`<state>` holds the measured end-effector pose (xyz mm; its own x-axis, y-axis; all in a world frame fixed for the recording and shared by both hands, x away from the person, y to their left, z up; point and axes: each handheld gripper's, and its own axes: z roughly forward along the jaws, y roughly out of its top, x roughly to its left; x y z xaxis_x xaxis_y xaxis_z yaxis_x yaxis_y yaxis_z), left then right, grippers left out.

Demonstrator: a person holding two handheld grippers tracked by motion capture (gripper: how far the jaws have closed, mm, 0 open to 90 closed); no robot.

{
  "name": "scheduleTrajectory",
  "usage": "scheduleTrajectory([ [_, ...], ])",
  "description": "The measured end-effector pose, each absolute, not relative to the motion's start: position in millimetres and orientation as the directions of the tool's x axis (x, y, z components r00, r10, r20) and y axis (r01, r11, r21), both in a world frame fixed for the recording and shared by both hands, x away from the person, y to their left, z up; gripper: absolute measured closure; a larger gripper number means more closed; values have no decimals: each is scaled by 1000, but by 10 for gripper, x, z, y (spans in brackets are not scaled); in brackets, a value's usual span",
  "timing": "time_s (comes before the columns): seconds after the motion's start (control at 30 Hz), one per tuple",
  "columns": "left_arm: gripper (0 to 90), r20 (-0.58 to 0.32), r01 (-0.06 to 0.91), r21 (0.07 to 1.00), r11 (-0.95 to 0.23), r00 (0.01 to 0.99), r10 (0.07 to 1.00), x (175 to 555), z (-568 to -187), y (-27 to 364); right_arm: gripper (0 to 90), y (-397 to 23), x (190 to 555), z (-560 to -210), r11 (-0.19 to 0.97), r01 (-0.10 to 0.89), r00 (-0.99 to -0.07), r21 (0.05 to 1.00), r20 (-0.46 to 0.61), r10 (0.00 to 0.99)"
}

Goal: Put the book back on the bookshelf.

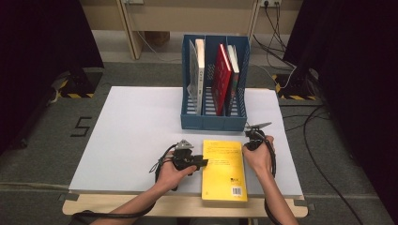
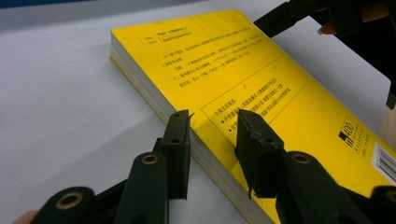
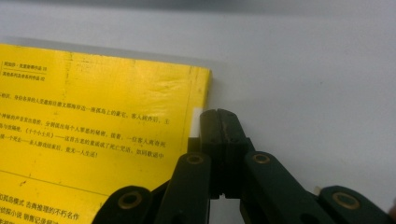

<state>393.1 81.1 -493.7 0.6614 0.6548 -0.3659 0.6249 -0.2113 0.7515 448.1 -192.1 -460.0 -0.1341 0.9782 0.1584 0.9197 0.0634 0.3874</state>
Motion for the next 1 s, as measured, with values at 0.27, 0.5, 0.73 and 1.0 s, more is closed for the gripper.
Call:
scheduleTrajectory([
  [0.27,666,-349,627,748,-216,649,676,3970,-4915,865,900,-1860,4408,-4591,96,928,-167,360,169,971],
  [0.5,677,-348,635,743,-209,634,691,3999,-4907,929,900,-1793,4353,-4585,111,934,-180,341,177,968],
  [0.73,678,-350,643,741,-193,616,706,4034,-4910,1019,900,-1727,4313,-4579,133,939,-200,316,190,961],
  [1.0,675,-350,650,740,-173,592,726,4049,-4911,1159,900,-1596,4272,-4576,174,940,-241,294,211,947],
])
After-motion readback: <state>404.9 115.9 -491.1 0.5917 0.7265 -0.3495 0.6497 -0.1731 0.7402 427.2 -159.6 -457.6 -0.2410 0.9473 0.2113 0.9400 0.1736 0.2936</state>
